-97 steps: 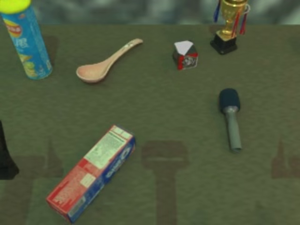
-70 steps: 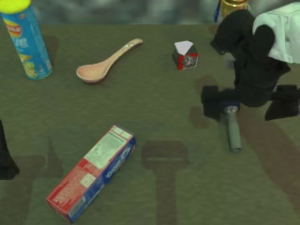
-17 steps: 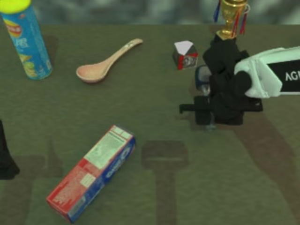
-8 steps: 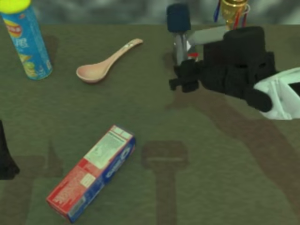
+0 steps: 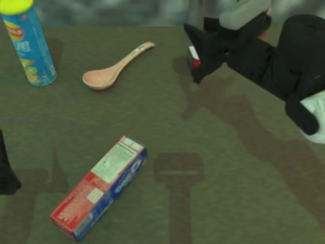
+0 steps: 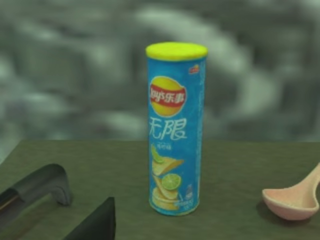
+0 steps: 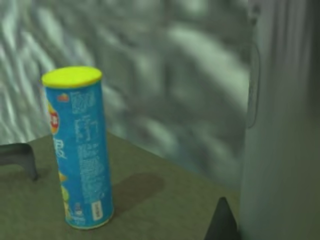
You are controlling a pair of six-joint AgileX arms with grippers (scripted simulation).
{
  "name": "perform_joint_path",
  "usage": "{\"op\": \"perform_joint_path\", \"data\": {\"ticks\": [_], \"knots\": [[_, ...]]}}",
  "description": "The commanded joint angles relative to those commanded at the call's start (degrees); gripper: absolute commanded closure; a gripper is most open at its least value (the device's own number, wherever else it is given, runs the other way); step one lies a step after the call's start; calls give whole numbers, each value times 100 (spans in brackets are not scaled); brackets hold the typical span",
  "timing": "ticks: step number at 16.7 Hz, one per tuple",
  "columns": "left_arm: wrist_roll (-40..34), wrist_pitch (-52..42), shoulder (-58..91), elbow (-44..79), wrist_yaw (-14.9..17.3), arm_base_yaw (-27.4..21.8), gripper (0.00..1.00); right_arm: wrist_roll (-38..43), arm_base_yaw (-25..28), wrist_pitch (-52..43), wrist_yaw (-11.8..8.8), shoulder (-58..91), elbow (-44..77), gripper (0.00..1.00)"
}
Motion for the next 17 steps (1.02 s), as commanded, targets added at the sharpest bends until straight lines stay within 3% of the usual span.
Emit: {"op": "perform_joint_path", "data": {"ticks": [7,14,17], "knots": [[0,0,0,0,0,0,0,-28,3,100,-6,-51,-20,100],[0,0,0,0,0,0,0,50,884,499,815,-860,-915,100],[0,0,0,0,0,0,0,54,946,533,871,-921,-975,100]]}}
